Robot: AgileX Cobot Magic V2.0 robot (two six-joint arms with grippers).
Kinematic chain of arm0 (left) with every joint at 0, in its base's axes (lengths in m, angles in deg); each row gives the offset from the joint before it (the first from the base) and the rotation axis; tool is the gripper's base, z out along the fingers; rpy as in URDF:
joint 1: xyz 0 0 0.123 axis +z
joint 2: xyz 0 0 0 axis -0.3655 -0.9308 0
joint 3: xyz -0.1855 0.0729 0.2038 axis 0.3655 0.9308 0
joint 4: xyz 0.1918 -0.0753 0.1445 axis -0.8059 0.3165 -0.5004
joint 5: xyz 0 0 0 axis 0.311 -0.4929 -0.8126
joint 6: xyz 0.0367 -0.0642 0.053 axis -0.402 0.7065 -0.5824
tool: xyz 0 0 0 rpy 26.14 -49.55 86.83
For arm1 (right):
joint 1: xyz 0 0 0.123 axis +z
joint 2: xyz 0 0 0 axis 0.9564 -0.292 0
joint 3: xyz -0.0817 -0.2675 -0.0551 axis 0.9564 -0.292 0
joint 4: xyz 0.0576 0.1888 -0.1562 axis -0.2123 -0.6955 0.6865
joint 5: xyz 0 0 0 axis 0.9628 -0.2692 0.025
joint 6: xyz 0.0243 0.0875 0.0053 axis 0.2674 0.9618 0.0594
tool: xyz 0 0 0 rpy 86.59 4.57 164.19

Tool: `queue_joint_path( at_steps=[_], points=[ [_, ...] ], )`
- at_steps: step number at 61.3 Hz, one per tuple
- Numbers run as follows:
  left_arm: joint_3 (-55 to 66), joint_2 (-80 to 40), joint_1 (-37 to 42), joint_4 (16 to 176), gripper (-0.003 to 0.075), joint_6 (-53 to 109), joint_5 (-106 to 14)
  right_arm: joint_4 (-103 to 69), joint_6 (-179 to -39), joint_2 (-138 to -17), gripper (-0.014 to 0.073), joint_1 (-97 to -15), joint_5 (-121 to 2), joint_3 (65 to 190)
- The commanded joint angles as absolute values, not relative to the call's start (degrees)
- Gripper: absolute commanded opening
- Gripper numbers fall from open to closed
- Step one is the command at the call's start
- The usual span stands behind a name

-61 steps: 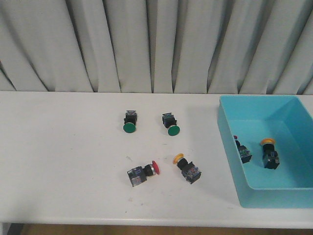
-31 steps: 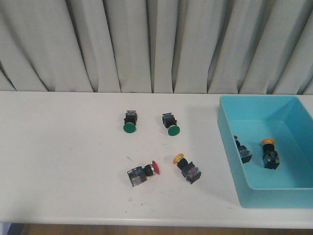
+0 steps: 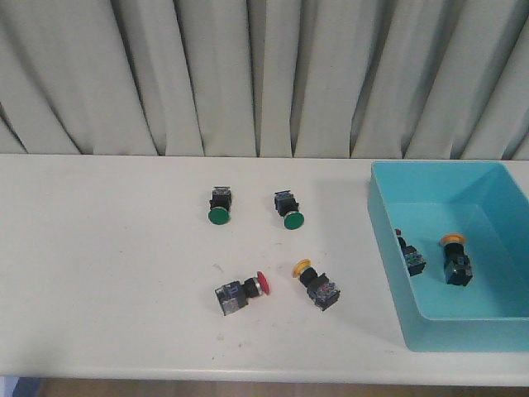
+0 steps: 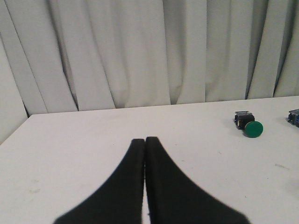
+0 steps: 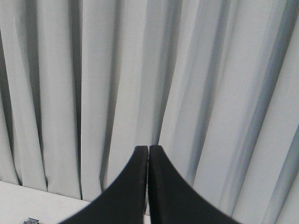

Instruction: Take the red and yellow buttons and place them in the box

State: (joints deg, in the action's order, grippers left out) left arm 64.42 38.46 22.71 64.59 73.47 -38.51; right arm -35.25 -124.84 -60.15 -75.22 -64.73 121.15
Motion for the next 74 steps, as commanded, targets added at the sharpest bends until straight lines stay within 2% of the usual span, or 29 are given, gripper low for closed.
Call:
queue_joint_path(
  at_steps=[1,49,60,68,74],
  points=[
    [67.2,39.3,22.6,65.2,-0.0007,73.9,-34.6,-35.9,-125.3,-60.5,-0.0008,-75.1,-61.2,122.7],
    [67.2,39.3,22.6,65.2,-0.0007,73.9,-34.6,-33.1,-124.9,-60.5,-0.0008,-75.1,-59.5,121.9],
    [67.2,39.3,22.6,65.2,-0.0007,73.9,-34.6,-18.3,-108.4,-58.6,-0.0008,-75.1,-55.4,116.6],
    [67.2,39.3,22.6,65.2,-0.0007,73.9,-34.6,-4.1,-92.3,-56.0,-0.0008,-75.1,-50.5,108.4],
    [67.2,39.3,22.6,65.2,-0.0007,73.9,-34.6,3.1,-86.3,-52.0,-0.0008,-75.1,-48.2,101.0]
  ],
)
